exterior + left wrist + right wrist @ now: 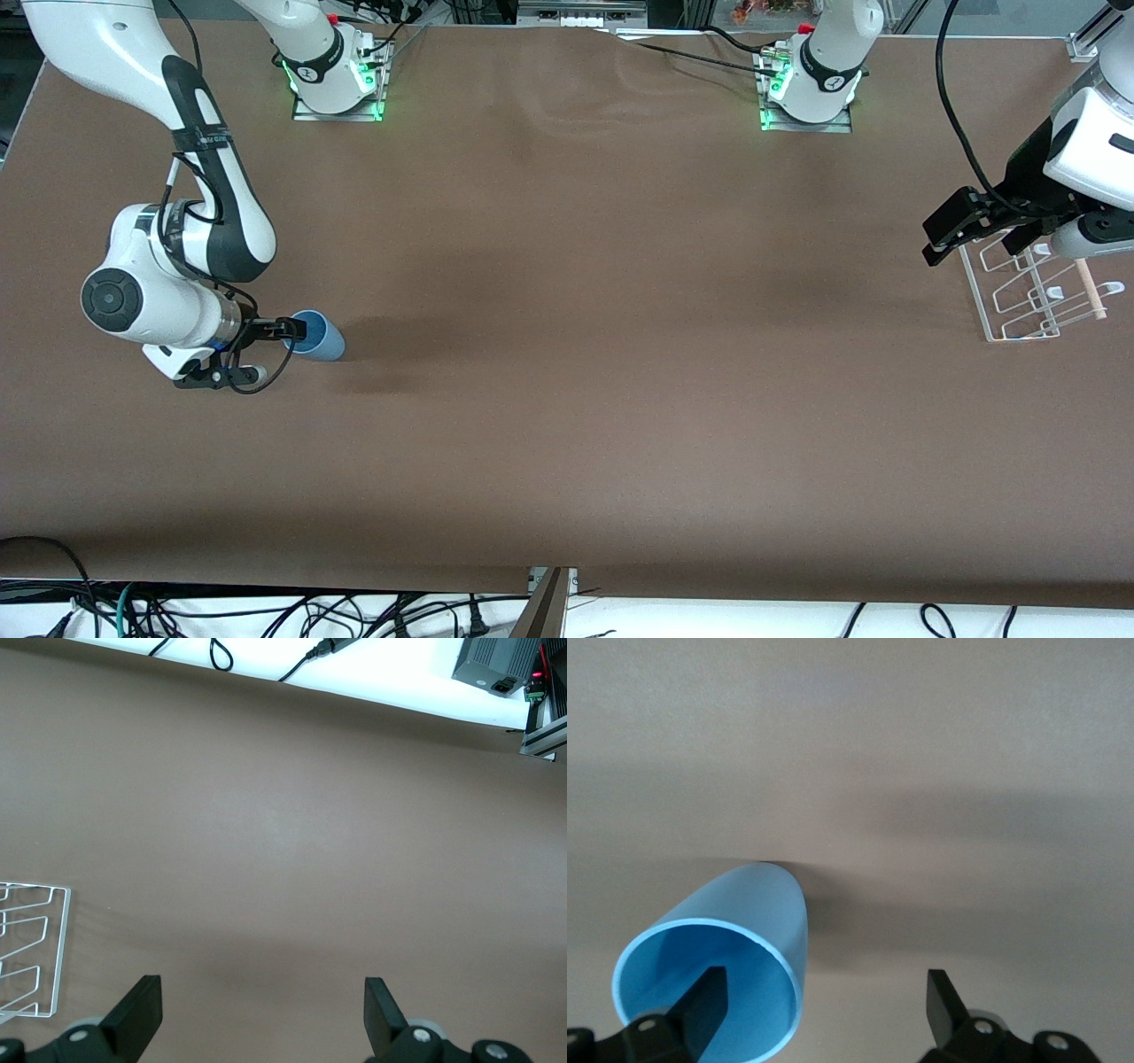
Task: Transfer cup to left arm and place on rack
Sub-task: 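Grasp the cup rim with the right gripper and lift it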
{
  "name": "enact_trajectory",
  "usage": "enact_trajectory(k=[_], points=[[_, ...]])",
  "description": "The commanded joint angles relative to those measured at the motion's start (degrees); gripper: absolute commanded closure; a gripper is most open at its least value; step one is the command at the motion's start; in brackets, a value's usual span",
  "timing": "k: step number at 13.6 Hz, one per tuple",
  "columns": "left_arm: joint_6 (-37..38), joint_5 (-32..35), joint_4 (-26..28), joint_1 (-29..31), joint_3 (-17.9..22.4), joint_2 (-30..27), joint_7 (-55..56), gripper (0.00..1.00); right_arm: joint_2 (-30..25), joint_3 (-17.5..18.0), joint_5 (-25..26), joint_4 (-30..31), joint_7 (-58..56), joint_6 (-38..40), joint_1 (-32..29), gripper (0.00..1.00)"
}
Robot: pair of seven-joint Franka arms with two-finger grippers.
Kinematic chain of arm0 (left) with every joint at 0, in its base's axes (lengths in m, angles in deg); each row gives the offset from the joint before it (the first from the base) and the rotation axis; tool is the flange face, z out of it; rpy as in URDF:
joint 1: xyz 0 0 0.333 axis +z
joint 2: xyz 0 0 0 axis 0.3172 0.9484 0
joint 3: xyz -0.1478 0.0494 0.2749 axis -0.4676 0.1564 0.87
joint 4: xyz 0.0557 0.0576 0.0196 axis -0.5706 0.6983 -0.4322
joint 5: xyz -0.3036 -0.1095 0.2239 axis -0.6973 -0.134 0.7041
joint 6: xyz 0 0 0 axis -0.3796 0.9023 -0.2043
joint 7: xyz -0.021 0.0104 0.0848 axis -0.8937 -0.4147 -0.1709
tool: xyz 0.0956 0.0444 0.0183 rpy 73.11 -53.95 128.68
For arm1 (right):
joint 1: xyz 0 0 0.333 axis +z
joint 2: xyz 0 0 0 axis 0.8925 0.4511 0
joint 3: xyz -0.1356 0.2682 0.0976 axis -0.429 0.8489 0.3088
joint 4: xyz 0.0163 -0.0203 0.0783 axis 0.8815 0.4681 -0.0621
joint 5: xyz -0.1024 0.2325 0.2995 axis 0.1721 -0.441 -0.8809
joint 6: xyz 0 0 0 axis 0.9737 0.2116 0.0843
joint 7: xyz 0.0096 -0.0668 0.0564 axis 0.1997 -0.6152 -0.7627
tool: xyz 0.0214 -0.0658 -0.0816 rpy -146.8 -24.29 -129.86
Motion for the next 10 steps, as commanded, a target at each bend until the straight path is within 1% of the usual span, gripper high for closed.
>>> enact_trajectory(k=[1,2,4,6,8,10], points=[[0.2,0.5,-1.3,-0.3,0.0,1.5,-0.4,0.00,-0.4,0.3,-0.8,1.7,0.2,-0.3,-0.3,0.56],[0.3,0.6,-1.2,-0.4,-0.3,2.7,-0.3,0.00,-0.4,0.3,-0.8,1.7,0.2,-0.1,-0.2,0.72],[1.2,1.0,-1.3,-0.3,-0.3,3.0,-0.5,0.00,-0.1,0.3,-0.9,1.9,0.3,0.1,-0.3,1.00],[3.9,1.0,-1.2,-0.1,-0.2,2.7,-3.8,0.00,0.0,0.4,-1.0,1.9,0.5,0.0,-0.2,1.00],[4.1,0.3,-1.2,1.4,0.5,2.7,-8.6,0.00,0.0,0.4,-3.7,1.3,0.8,0.0,-0.2,1.00],[4.4,0.4,-1.4,2.5,0.3,2.7,-11.8,0.00,0.3,0.4,-7.9,-0.7,0.3,0.0,-0.2,1.00]])
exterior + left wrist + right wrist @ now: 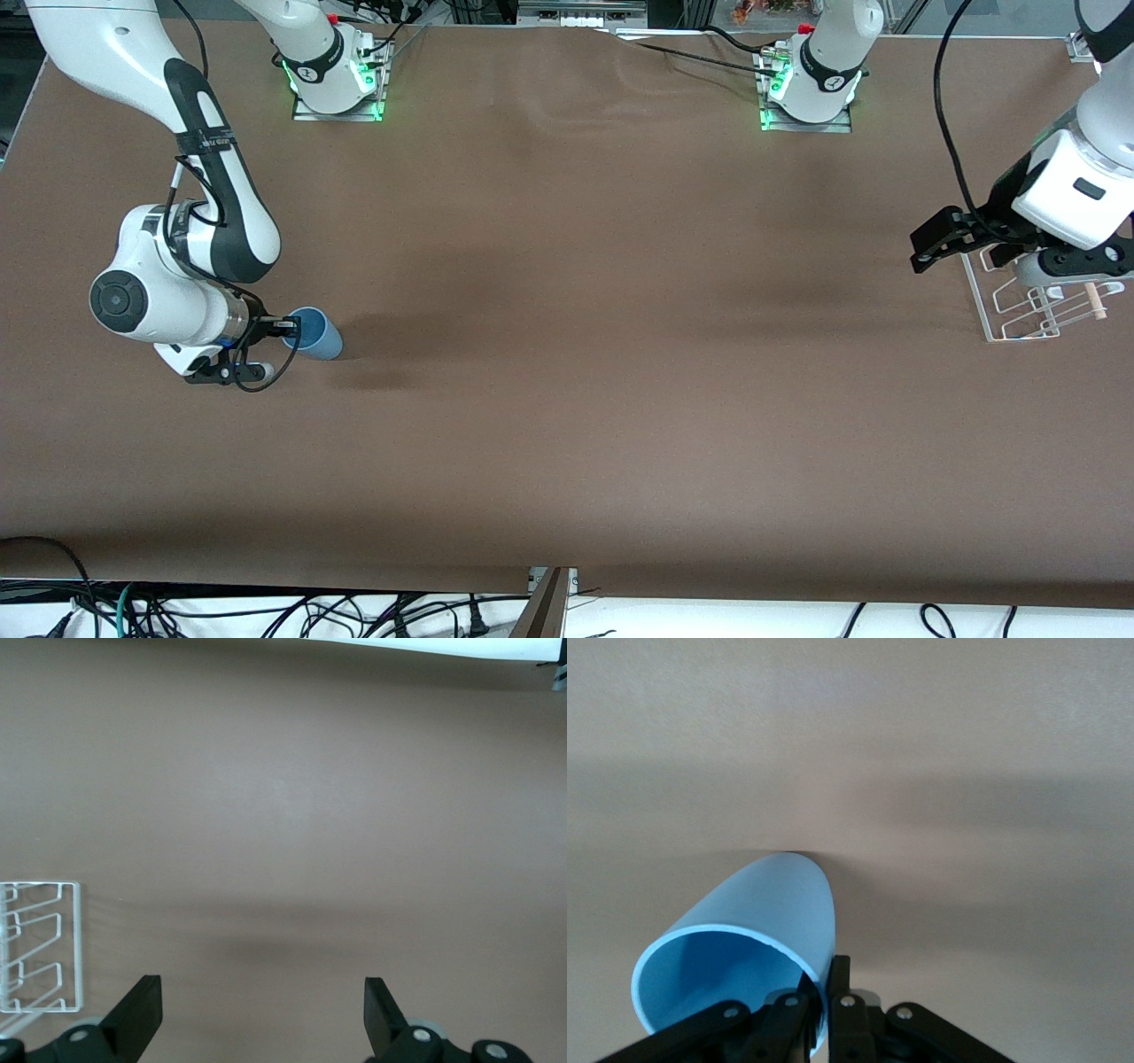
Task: Transfer cup to left arm and place on rack
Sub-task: 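Grasp the cup rim with the right gripper and lift it, then carry the cup toward center while the left gripper approaches it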
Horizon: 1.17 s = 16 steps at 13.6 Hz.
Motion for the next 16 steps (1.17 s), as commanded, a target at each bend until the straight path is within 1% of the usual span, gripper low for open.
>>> enact_trajectory(k=[1,4,5,6,7,8,9,10,11,13,14,16], points=[[1.6,0.6,-1.3,1.0,-0.1,-0.1,-3.9,0.00,0.2,0.2,-6.8,-3.0,-0.4,1.0,-0.2,1.00],[3.7,0.1,-0.7,0.9,-0.2,-1.0,-4.3,0.00,0.9,1.5,-16.9,-9.7,0.2,6.2,0.8,1.00],[2.5,0.0,0.9,0.1,0.0,-2.3,-4.2,0.00,0.9,2.4,-18.5,-11.6,0.2,7.5,1.3,1.00],[2.0,0.0,2.7,-1.9,1.6,-3.7,-4.3,0.00,0.7,3.6,-19.5,-13.5,1.8,9.4,1.4,1.00],[2.0,-0.2,3.2,-4.7,6.2,-4.1,-4.6,0.00,0.6,5.1,-20.1,-15.4,5.7,11.2,1.4,1.00],[2.1,-0.2,3.1,-7.4,9.6,-3.9,-5.2,0.00,0.6,6.4,-20.1,-16.8,8.5,12.5,1.4,1.00],[2.0,-0.2,3.1,-9.0,12.0,-3.9,-6.5,0.00,0.6,8.2,-20.6,-17.4,9.8,13.0,1.3,1.00],[1.9,-0.2,3.1,-9.7,12.8,-4.0,-6.9,0.00,0.4,9.3,-23.2,-17.7,10.0,13.0,1.3,1.00],[1.9,0.3,3.1,-9.8,12.8,-4.2,-6.7,0.00,0.4,9.5,-27.3,-18.2,9.9,13.0,1.4,1.00],[2.5,0.7,2.5,-9.8,12.7,-4.2,-6.0,0.00,0.4,9.6,-33.5,-18.1,10.7,13.4,1.8,1.00],[2.4,0.6,2.6,-9.8,12.6,-4.3,-6.0,0.00,0.4,9.7,-35.0,-18.2,12.6,13.9,2.4,1.00],[1.9,-0.3,3.0,-9.8,11.5,-4.8,-6.5,0.00,0.3,10.1,-35.7,-19.4,15.3,13.4,5.7,1.00]])
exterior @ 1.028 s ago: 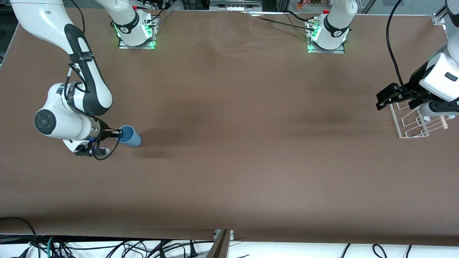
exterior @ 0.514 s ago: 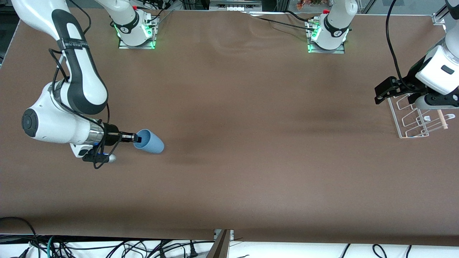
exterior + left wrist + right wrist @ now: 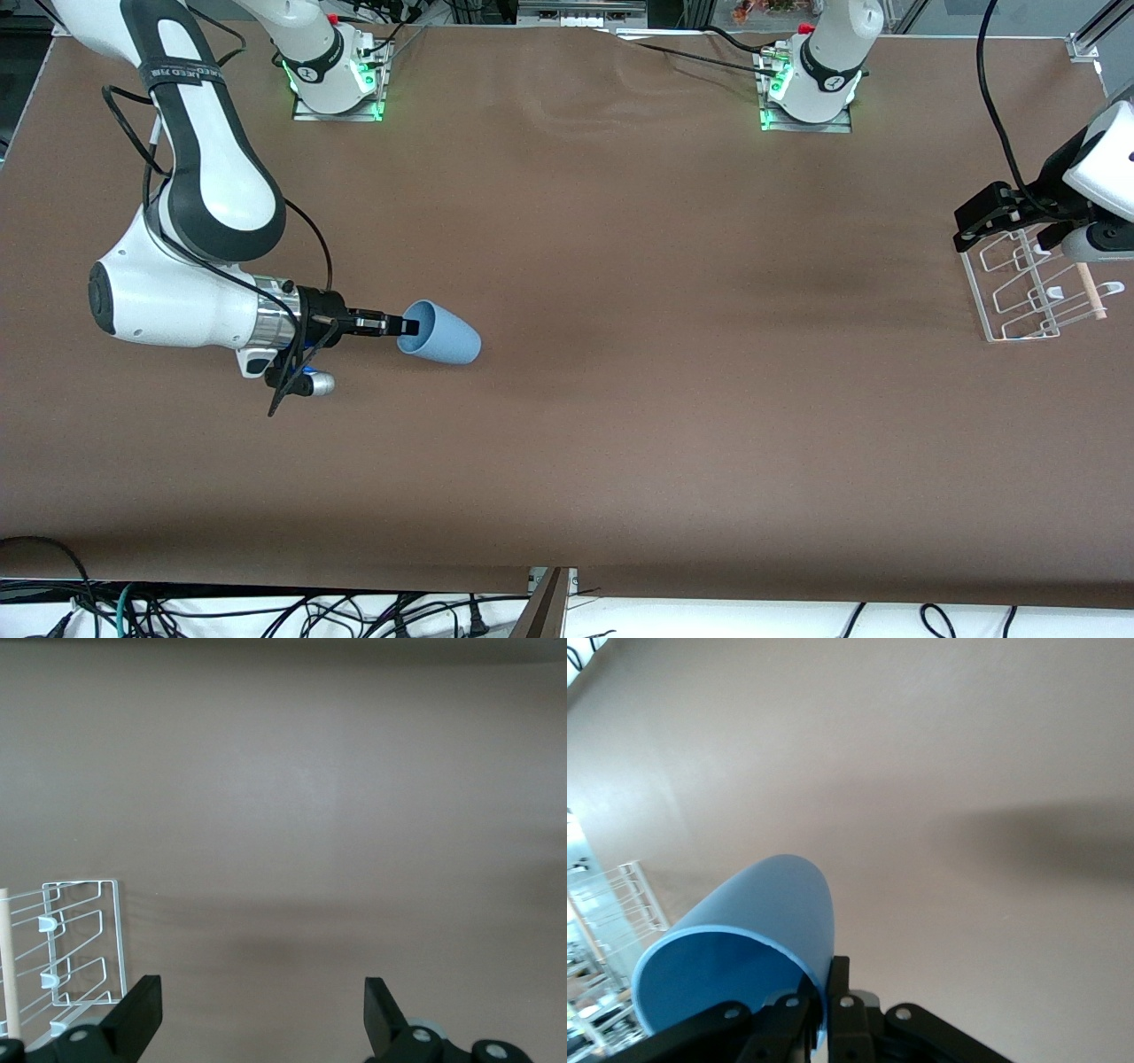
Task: Transfer cup to left arm and place on rack
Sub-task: 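Carry the cup toward center while the left gripper approaches it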
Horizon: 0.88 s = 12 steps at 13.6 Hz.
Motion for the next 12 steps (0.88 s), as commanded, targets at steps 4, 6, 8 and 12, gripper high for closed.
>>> enact_trajectory(k=[4,6,8,12], points=[[-13.2,-3.7,12.6,-1.5,-6.4,-0.3,-2.4,0.00,3.1,1.0,-10.5,-5.4,4.0,-4.2,6.3,1.00],[-20.6,-4.4,16.7,-1.9,-12.2,-0.1,-7.2,0.00,3.2,1.0,-11.0,-6.1,8.2,-5.5,8.4,1.00],[-27.6,-4.0,21.0,-2.0,-17.0,0.0,-11.0,0.00,2.7,1.2,-11.0,-7.2,10.7,-4.8,8.5,1.00],[-41.7,-3.8,28.2,-2.1,-22.3,0.5,-20.0,0.00,2.6,3.5,-10.9,-7.2,14.5,-4.4,10.7,1.00]])
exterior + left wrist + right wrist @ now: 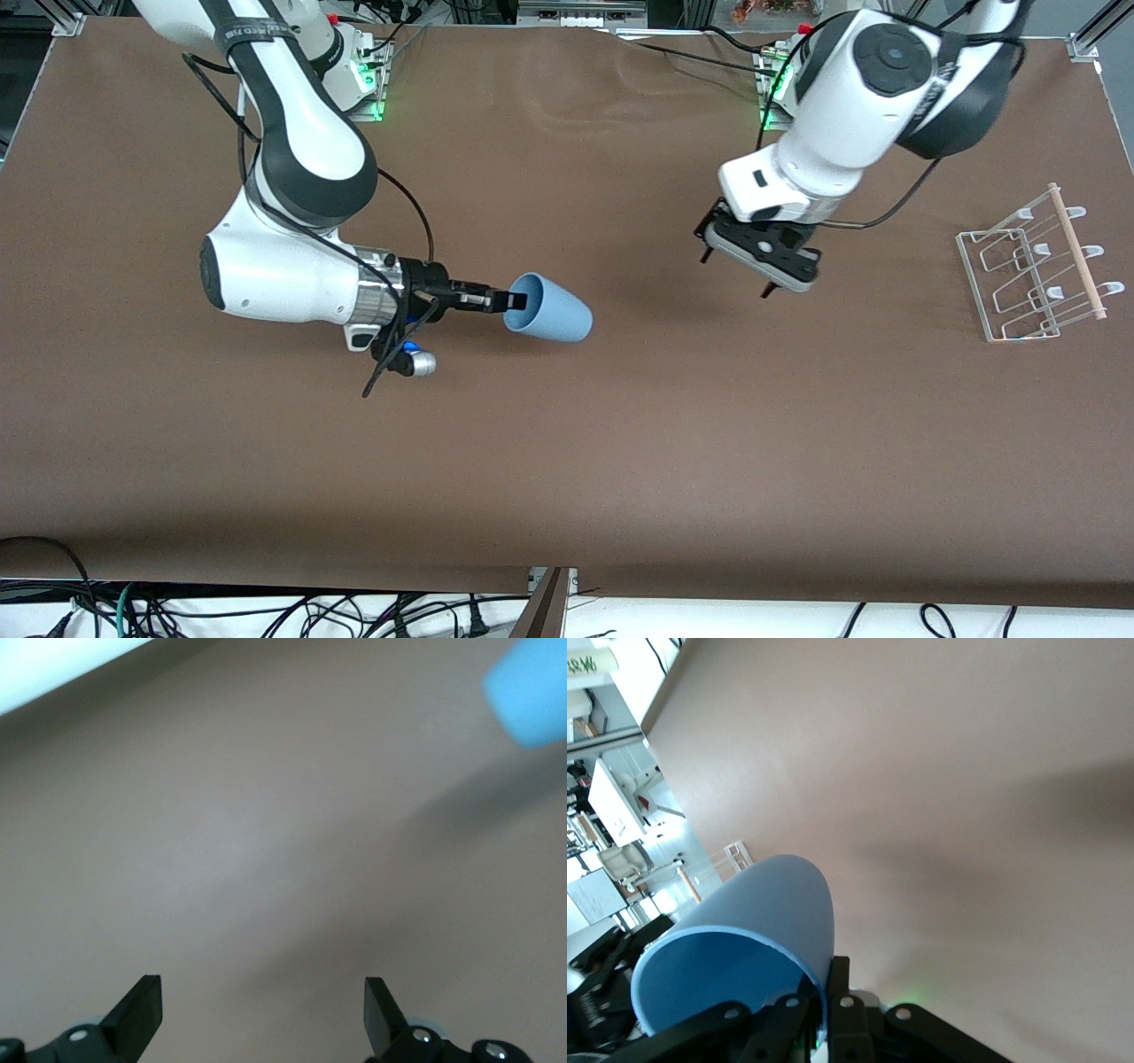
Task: Transfer cup to left arm and place on rack
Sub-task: 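Carry the cup toward center while the left gripper approaches it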
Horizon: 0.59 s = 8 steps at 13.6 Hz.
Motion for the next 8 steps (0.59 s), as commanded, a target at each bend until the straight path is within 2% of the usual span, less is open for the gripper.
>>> enact_trajectory(k=[1,3,6,8], points=[[-8.1,0.2,5.2,0.4,-2.0,-1.2,-11.6,0.00,0.3,0.6,-0.9,-0.9,3.2,1.6,1.7,1.00],[-15.2,3.9,7.7,0.2,-4.7,-1.2,-16.8,0.00,0.3,0.8,-0.8,-1.0,5.2,4.0,2.1,1.00],[-17.5,16.8,7.9,-1.4,-5.4,0.3,-16.7,0.00,0.2,0.8,-0.8,-1.0,6.2,5.5,2.7,1.00],[-17.6,19.5,8.4,-1.4,-6.6,0.5,-16.7,0.00,0.1,0.8,-0.8,-1.1,7.7,5.5,2.7,1.00]])
